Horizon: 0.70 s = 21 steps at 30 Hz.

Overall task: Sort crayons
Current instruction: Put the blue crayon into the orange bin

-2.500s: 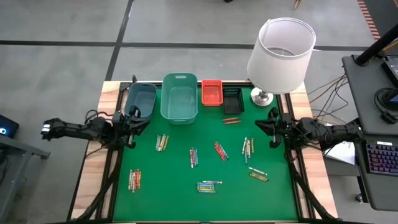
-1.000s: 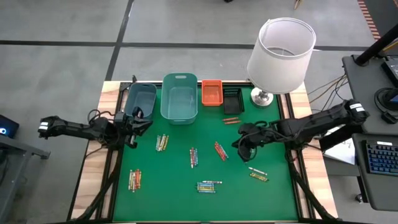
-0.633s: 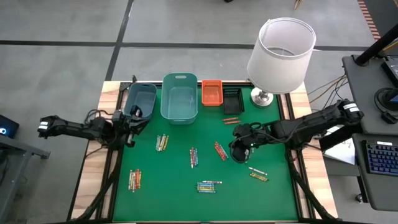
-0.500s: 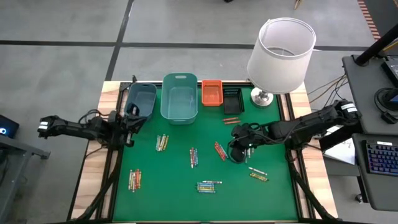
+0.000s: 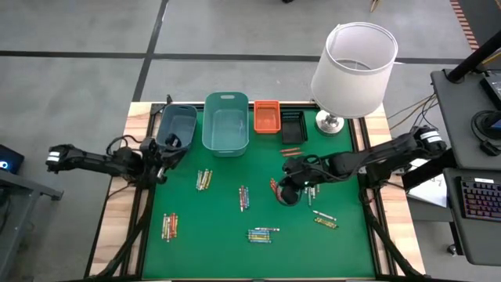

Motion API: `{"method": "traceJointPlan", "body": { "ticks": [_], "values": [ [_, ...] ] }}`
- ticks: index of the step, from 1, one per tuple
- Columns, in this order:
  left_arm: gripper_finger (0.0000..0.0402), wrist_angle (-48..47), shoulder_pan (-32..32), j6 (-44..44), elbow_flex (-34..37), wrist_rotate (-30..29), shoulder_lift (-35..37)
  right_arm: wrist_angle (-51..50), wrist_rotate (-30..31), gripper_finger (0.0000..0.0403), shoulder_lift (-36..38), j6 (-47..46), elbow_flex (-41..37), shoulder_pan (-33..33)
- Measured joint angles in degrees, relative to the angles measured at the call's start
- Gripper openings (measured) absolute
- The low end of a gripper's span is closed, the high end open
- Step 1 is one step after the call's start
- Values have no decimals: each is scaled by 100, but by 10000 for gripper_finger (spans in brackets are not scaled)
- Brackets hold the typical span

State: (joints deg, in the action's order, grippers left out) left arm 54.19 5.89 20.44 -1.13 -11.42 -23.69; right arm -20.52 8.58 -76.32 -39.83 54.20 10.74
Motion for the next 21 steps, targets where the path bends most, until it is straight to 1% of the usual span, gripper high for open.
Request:
{"method": "traceJointPlan", "body": {
  "ticks": [8, 15, 19, 21],
  "values": [
    [0, 2, 0, 226, 0, 0, -197, 1, 51, 29, -618, 52, 689, -2],
    [0, 31, 0, 310, 0, 0, -253, -46, 48, 29, -1339, 1020, 1371, -2],
    [0, 43, 0, 422, 0, -2, -251, -530, 42, 29, -1696, 1061, 1740, -2],
    [0, 85, 0, 434, 0, -2, -253, -1062, 42, 29, -1855, 967, 1959, -29]
  ]
}}
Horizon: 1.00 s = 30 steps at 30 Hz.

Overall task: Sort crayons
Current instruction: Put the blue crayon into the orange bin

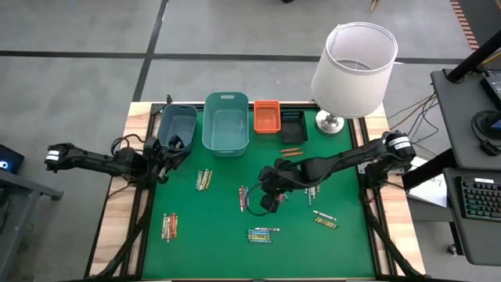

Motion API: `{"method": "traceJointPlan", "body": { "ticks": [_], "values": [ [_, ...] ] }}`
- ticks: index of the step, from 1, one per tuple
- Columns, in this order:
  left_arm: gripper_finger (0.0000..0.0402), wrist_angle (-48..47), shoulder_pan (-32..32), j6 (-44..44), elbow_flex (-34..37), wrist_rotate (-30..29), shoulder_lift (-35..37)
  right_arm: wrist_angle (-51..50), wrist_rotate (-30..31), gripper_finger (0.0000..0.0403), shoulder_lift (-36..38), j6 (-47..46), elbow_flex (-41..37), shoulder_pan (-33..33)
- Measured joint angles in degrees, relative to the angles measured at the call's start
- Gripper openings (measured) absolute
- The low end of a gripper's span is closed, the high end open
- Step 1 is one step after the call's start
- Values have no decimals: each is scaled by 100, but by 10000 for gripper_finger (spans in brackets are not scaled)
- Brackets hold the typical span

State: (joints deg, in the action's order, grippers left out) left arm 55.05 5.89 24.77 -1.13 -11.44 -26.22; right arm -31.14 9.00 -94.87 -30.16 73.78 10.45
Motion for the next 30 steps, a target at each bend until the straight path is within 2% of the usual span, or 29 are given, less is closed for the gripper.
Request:
{"method": "traceJointPlan", "body": {
  "ticks": [5, 13, 30],
  "values": [
    [0, 2, 0, 144, 0, 0, 4, -1302, 51, 29, -303, -509, 386, -56],
    [0, 2, 4, 92, 0, -7, 4, -2393, 160, 29, -340, -830, 373, -63],
    [0, 0, 7, 141, 0, -4, -109, -2472, 111, 29, -343, -1093, 373, -60]
  ]
}}
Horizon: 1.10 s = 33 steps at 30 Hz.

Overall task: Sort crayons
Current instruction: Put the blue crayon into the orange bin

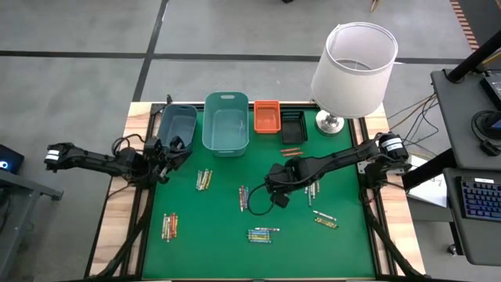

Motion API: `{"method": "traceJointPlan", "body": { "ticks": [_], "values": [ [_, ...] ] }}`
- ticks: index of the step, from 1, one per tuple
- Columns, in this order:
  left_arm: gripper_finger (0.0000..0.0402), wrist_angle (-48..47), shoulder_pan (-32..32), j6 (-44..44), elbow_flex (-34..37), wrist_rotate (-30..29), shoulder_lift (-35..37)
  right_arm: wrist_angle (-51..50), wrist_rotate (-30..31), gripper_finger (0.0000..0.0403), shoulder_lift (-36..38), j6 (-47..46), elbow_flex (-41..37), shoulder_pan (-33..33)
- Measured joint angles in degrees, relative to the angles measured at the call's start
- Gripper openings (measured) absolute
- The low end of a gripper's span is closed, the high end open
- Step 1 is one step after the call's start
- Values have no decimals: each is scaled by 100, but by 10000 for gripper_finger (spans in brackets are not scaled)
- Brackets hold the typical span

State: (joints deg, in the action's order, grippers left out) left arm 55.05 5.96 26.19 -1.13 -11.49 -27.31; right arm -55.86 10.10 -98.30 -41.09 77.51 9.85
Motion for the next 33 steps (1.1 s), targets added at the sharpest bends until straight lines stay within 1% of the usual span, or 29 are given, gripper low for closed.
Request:
{"method": "traceJointPlan", "body": {
  "ticks": [5, 8, 9, 13, 16, 19, 27, 30, 33],
  "values": [
    [0, 0, 0, 3, 0, 0, 2, 203, 55, 29, -2, -12, -150, 25],
    [0, 0, 0, 4, 0, 2, 0, 437, 548, 29, -2, 430, -236, 43],
    [0, 0, 0, 3, 0, 2, 1, 431, 609, 28, -2, 471, -255, 42],
    [0, 1, 0, -10, 0, 1, 2, 440, 527, 23, -7, 604, -284, 34],
    [0, 0, 0, -12, 0, 0, 0, 436, 486, 22, -7, 242, -284, 38],
    [0, 0, 0, -12, 0, 0, 2, 435, 325, 37, -7, -145, -284, 34],
    [0, 0, 0, -14, 0, 0, 2, 442, 296, 97, -7, -248, -294, 34],
    [0, 0, 0, -14, 0, 0, 2, 516, 297, 106, -7, -277, -383, 34],
    [0, 0, 0, -7, 0, 0, 2, 756, 296, 106, -7, -401, -578, 39]
  ]
}}
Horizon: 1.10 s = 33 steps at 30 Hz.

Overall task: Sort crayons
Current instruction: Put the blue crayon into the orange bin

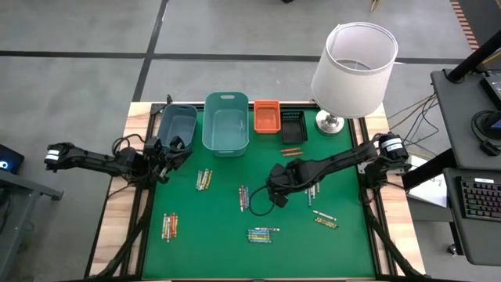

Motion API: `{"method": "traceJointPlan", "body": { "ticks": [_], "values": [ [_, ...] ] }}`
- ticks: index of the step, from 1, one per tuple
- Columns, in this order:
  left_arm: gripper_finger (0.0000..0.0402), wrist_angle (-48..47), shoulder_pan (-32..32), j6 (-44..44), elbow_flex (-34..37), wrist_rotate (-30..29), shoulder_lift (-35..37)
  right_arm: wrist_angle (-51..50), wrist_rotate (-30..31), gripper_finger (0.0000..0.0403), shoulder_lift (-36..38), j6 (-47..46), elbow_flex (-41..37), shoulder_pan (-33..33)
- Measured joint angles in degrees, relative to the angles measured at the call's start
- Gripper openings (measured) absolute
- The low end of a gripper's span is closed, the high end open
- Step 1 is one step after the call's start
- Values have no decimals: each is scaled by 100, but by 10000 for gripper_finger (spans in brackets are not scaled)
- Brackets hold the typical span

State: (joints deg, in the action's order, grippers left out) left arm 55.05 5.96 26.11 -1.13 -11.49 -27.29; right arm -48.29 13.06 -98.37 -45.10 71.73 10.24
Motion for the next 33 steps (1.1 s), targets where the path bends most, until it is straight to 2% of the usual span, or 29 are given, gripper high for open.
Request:
{"method": "traceJointPlan", "body": {
  "ticks": [17, 33],
  "values": [
    [0, 0, 0, 11, 0, 0, 0, 1436, 0, 98, 0, -448, -983, -13],
    [0, 0, 0, 13, 0, 0, 0, 1513, 195, 83, 19, -305, -1153, -56]
  ]
}}
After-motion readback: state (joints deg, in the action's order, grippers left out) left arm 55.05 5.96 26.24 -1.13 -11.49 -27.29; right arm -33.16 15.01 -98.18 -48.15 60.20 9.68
